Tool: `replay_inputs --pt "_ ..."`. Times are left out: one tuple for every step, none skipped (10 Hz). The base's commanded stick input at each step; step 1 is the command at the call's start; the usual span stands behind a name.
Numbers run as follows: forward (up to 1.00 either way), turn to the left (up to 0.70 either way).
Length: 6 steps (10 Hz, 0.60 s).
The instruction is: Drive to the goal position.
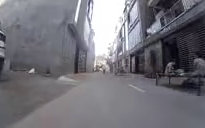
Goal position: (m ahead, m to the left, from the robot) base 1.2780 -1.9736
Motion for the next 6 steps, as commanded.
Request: replay_inputs --pt "0.85 0.00" --pt "0.85 0.00" --pt "0.85 0.00" --pt "0.85 0.00" --pt "0.85 0.00" --pt "0.85 0.00"
